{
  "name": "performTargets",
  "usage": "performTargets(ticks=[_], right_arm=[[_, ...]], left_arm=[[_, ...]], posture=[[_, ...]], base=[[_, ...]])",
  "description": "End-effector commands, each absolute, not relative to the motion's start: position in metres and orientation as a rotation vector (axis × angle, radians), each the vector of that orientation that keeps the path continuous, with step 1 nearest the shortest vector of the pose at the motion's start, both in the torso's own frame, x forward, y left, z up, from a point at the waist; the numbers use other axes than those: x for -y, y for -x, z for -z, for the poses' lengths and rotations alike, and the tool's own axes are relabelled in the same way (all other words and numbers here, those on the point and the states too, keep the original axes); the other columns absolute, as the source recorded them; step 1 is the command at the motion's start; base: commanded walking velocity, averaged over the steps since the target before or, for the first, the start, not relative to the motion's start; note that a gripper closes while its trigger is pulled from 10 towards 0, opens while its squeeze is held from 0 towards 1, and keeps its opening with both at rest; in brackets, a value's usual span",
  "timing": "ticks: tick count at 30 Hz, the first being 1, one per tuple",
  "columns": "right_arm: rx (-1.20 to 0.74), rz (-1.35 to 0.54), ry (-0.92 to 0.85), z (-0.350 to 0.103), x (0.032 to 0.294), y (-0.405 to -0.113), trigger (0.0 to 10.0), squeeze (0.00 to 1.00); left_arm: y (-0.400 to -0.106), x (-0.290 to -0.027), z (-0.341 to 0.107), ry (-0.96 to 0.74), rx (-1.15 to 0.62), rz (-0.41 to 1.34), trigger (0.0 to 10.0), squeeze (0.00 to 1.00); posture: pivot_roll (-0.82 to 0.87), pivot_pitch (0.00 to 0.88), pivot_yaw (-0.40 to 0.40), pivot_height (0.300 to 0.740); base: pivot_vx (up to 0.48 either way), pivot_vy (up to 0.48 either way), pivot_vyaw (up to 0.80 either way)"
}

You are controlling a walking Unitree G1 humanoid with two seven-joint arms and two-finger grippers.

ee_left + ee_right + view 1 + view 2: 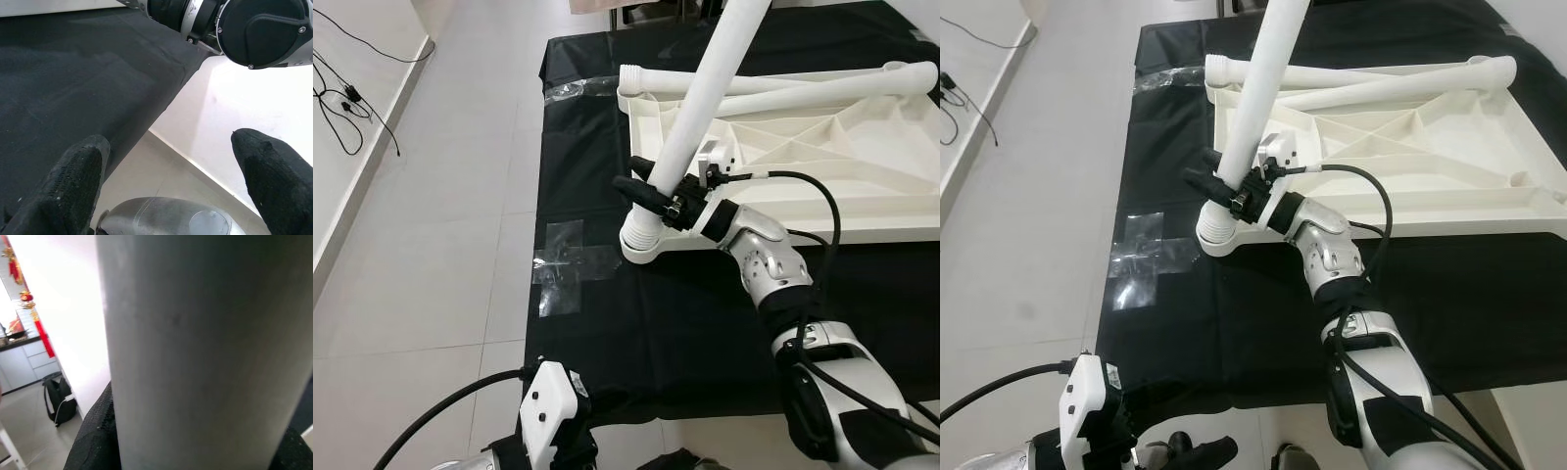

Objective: Building children table

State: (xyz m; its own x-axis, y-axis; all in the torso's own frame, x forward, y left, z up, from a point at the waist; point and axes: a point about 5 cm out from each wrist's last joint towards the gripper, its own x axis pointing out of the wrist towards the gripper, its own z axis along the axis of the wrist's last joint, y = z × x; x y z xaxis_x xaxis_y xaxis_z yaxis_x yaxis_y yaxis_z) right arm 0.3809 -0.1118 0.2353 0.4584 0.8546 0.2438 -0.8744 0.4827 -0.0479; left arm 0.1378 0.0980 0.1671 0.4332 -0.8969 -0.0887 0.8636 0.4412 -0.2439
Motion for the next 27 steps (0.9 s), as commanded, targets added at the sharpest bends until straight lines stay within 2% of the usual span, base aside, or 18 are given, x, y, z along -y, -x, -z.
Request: performTargets(ticks=[1, 3, 7, 10, 17, 22, 27], right_arm=[[0.023, -1.032, -0.103, -0.186, 0.126, -0.376, 10.0, 0.0], [0.023, -1.032, -0.103, -0.186, 0.126, -0.376, 10.0, 0.0], [-0.003, -1.14, 0.027, -0.186, 0.125, -0.372, 10.0, 0.0], [-0.006, -1.183, 0.223, -0.189, 0.124, -0.371, 10.0, 0.0], [-0.004, -1.252, 0.351, -0.193, 0.119, -0.369, 10.0, 0.0], [-0.016, -1.296, 0.347, -0.195, 0.117, -0.367, 10.0, 0.0], [-0.085, -1.393, 0.27, -0.196, 0.115, -0.367, 10.0, 0.0]], left_arm=[[-0.135, -0.099, -0.163, 0.176, -0.25, 1.107, 10.0, 0.0], [-0.135, -0.099, -0.163, 0.176, -0.25, 1.107, 10.0, 0.0], [-0.135, -0.1, -0.164, 0.175, -0.25, 1.108, 10.0, 0.0], [-0.134, -0.099, -0.164, 0.175, -0.25, 1.107, 10.0, 0.0], [-0.134, -0.098, -0.165, 0.177, -0.249, 1.105, 10.0, 0.0], [-0.134, -0.097, -0.165, 0.179, -0.248, 1.106, 10.0, 0.0], [-0.135, -0.097, -0.165, 0.18, -0.247, 1.106, 10.0, 0.0]], posture=[[0.01, 0.321, 0.035, 0.74], [0.01, 0.321, 0.035, 0.74], [0.02, 0.323, 0.033, 0.74], [0.02, 0.325, 0.031, 0.74], [0.02, 0.328, 0.03, 0.74], [0.02, 0.328, 0.028, 0.74], [0.02, 0.332, 0.028, 0.74]], base=[[0.0, 0.0, 0.0], [0.0, 0.0, 0.0], [0.0, 0.0, 0.0], [0.0, 0.0, 0.0], [0.0, 0.0, 0.0], [0.0, 0.0, 0.0], [0.0, 0.0, 0.0]])
